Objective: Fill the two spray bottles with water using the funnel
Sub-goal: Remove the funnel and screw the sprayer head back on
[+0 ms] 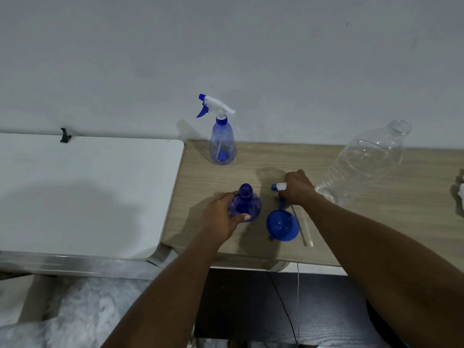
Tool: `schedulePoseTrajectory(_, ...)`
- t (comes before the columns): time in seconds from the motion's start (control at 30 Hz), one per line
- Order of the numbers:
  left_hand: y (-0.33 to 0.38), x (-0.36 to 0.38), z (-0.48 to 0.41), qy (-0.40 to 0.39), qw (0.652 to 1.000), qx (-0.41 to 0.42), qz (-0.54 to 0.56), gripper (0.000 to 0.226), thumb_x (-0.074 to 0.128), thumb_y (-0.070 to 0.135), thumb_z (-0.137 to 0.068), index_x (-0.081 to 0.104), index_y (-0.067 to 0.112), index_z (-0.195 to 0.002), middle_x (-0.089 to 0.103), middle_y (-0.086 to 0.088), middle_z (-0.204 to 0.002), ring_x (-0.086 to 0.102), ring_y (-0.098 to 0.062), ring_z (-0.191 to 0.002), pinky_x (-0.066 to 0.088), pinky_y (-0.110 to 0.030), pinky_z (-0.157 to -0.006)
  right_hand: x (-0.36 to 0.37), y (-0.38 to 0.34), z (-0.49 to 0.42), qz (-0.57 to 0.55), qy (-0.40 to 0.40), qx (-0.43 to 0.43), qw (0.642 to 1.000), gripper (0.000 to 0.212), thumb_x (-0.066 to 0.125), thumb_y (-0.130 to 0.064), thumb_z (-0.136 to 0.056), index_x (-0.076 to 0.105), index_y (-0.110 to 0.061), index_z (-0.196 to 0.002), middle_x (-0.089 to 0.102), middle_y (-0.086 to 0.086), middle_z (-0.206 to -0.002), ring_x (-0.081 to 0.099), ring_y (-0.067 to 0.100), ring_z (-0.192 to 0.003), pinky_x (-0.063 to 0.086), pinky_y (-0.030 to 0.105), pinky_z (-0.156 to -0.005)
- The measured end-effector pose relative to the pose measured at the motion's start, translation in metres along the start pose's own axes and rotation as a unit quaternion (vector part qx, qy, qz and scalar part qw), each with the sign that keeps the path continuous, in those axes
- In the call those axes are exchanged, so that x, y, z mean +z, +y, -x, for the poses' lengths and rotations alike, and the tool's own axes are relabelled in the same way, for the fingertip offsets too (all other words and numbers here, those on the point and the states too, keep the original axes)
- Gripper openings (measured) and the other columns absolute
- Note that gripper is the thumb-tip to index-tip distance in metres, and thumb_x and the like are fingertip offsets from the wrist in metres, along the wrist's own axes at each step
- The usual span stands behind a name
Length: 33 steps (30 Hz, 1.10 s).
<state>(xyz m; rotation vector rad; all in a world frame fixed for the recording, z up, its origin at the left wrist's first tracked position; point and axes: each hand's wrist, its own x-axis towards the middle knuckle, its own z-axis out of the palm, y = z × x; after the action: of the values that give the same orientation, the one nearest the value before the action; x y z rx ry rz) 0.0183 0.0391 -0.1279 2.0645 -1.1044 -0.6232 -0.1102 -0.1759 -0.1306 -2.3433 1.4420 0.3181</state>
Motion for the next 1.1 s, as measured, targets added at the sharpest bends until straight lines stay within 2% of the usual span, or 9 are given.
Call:
schedulePoseTrajectory(0.13,0.000,-0.001,0.000,0.002,1.000,0.003,0.001,0.066,0.086,0.033,-0.071,0.059,0.024,-0.131,0.064,0.006,-0.113,0.059,-0.010,-0.097,0.044,-0.024,-0.087,-0.017,-0.004,-0.002,-0.037,0.025,-0.035,0.998,0.037,0.077,-0.022,-0.081,0.063,-0.005,-0.111,0.055,0.019,-0.121,0.061,0.034,-0.098,0.046,0.033,-0.074)
schedulePoseTrajectory(0.33,0.007,-0.004,0.001,-0.010,1.000,-0.017,0.005,0.068,0.086,0.031,-0.072,0.058,0.023,-0.133,0.063,0.003,-0.121,0.060,-0.013,-0.101,0.049,-0.030,-0.093,-0.088,-0.026,0.021,-0.128,0.095,-0.116,0.980,0.029,0.082,-0.037,-0.076,0.061,-0.023,-0.091,0.068,0.010,-0.094,0.070,0.030,-0.073,0.061,0.043,-0.070)
schedulePoseTrajectory(0.47,0.017,-0.007,0.001,-0.012,0.999,-0.038,0.013,0.067,0.087,0.026,-0.071,0.059,0.020,-0.132,0.064,0.001,-0.122,0.061,-0.017,-0.104,0.045,-0.027,-0.091,-0.134,-0.048,0.052,-0.217,0.159,-0.191,0.944,0.024,0.080,-0.030,-0.082,0.062,-0.019,-0.094,0.068,0.001,-0.088,0.068,0.022,-0.075,0.059,0.042,-0.062)
schedulePoseTrajectory(0.53,0.021,-0.008,0.002,-0.014,0.999,-0.041,0.017,0.063,0.086,0.023,-0.072,0.061,0.020,-0.130,0.064,0.004,-0.114,0.061,-0.015,-0.099,0.044,-0.026,-0.088,-0.147,-0.059,0.069,-0.255,0.189,-0.225,0.921,0.026,0.080,-0.031,-0.083,0.063,-0.017,-0.097,0.067,-0.001,-0.084,0.065,0.016,-0.073,0.055,0.035,-0.062)
schedulePoseTrajectory(0.63,0.023,-0.008,0.002,-0.020,0.998,-0.058,0.023,0.062,0.085,0.024,-0.072,0.061,0.024,-0.129,0.066,0.005,-0.112,0.063,-0.016,-0.098,0.047,-0.030,-0.091,-0.158,-0.073,0.093,-0.283,0.222,-0.264,0.895,0.030,0.079,-0.038,-0.084,0.061,-0.019,-0.099,0.061,-0.008,-0.078,0.055,0.004,-0.065,0.044,0.013,-0.056)
schedulePoseTrajectory(0.73,0.025,-0.007,0.001,-0.033,0.996,-0.074,0.021,0.060,0.082,0.025,-0.077,0.058,0.024,-0.131,0.068,0.001,-0.117,0.064,-0.020,-0.103,0.048,-0.034,-0.094,-0.159,-0.084,0.113,-0.337,0.231,-0.284,0.867,0.030,0.078,-0.031,-0.086,0.062,-0.014,-0.103,0.056,-0.009,-0.074,0.052,-0.002,-0.056,0.041,0.008,-0.052)
schedulePoseTrajectory(0.9,0.024,-0.009,0.002,-0.034,0.997,-0.069,0.019,0.063,0.083,0.026,-0.077,0.056,0.024,-0.134,0.066,-0.002,-0.124,0.063,-0.021,-0.108,0.043,-0.028,-0.090,-0.136,-0.092,0.122,-0.333,0.225,-0.297,0.866,0.028,0.078,-0.032,-0.086,0.058,-0.019,-0.102,0.056,-0.011,-0.074,0.051,0.000,-0.058,0.045,0.018,-0.055)
schedulePoseTrajectory(1.0,0.023,-0.008,0.000,-0.041,0.996,-0.075,0.016,0.067,0.083,0.028,-0.078,0.053,0.026,-0.138,0.064,-0.001,-0.128,0.062,-0.020,-0.111,0.043,-0.030,-0.093,-0.111,-0.091,0.119,-0.306,0.194,-0.294,0.884,0.028,0.076,-0.031,-0.087,0.053,-0.024,-0.099,0.057,-0.009,-0.078,0.055,0.009,-0.064,0.051,0.029,-0.061)
schedulePoseTrajectory(1.1,0.023,-0.006,-0.001,-0.040,0.996,-0.075,0.013,0.065,0.082,0.029,-0.079,0.054,0.028,-0.137,0.064,0.001,-0.126,0.063,-0.019,-0.108,0.046,-0.033,-0.095,-0.079,-0.090,0.114,-0.255,0.146,-0.308,0.905,0.028,0.075,-0.029,-0.088,0.055,-0.018,-0.104,0.064,-0.004,-0.090,0.062,0.016,-0.077,0.055,0.036,-0.069)
